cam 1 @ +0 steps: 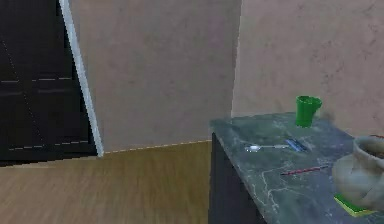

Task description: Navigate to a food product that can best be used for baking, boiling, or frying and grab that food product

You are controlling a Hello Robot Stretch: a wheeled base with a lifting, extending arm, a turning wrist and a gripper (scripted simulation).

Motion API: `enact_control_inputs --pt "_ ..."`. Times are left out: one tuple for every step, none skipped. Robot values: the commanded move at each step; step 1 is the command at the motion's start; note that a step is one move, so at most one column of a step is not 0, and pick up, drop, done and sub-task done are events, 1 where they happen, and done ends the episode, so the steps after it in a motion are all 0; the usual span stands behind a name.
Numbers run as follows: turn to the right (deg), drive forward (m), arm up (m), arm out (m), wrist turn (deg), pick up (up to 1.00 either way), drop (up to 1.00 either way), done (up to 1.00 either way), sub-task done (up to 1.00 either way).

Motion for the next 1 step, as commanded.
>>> enact_control_inputs --pt "-33.0 0.0 0.0 0.0 0.0 0.0 0.0 0.0 0.0"
